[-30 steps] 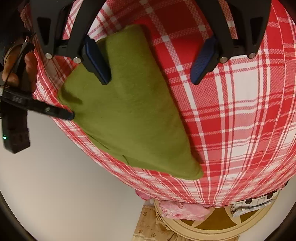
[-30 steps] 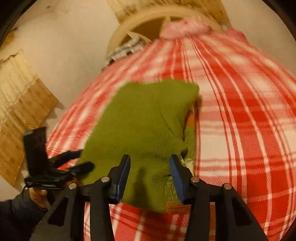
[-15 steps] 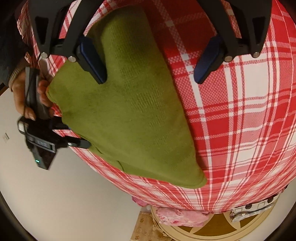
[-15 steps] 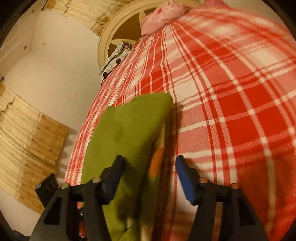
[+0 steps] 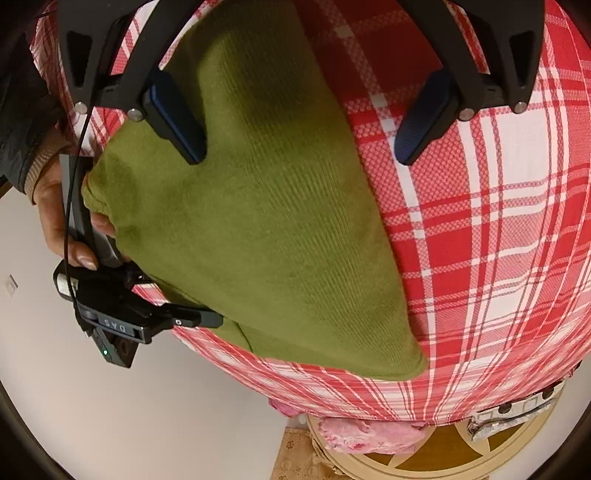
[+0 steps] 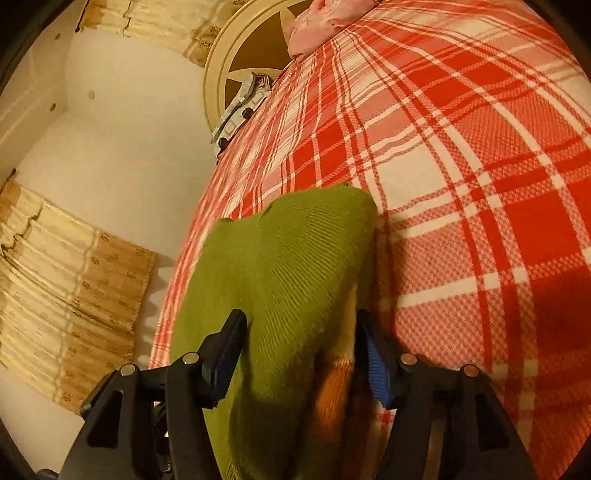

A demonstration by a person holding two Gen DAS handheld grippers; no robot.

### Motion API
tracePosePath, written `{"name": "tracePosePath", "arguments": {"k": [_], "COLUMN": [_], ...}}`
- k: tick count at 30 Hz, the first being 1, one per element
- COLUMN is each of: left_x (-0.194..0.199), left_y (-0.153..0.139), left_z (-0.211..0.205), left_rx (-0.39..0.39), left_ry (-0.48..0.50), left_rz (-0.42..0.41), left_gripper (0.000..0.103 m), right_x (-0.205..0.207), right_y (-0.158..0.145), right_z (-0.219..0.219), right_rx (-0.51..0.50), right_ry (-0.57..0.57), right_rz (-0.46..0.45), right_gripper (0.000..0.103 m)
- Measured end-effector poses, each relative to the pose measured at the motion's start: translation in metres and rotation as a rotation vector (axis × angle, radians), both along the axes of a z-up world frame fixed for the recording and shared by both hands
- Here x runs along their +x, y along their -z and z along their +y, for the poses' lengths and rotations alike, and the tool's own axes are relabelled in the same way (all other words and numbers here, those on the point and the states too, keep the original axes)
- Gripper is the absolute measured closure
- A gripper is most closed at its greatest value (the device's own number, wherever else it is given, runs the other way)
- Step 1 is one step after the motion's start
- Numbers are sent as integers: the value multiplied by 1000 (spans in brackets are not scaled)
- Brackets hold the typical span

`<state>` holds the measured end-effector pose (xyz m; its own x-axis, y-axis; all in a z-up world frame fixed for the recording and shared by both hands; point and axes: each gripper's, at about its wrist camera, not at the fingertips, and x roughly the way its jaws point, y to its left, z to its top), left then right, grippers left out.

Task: Fold small clothes

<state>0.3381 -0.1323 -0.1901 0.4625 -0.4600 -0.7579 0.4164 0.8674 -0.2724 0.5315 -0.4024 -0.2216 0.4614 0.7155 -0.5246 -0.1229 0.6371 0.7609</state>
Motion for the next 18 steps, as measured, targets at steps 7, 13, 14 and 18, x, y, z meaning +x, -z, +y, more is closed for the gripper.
{"name": "tracePosePath", "arguments": {"k": [7,13,14,18], "left_x": [4,3,3,2], "left_y": [1,1,1,-1], "left_z": [0,-3,-3,-1], "left_rx": [-26,-21,-24,-44], "left_ry": [6,13,16,25], "left_rz": [7,-1,0,-10], "left_gripper": [0,0,0,16], "right_x": [-1,-3,-4,-3], "right_y": [6,3,2,5], "right_z": [-3,5,7,8], "right_rx": [13,26,20,2], "right_ry": [3,-28,-35,-16], "right_rz": [0,-28,-41,-32], "right_gripper": [58,58,58,65]}}
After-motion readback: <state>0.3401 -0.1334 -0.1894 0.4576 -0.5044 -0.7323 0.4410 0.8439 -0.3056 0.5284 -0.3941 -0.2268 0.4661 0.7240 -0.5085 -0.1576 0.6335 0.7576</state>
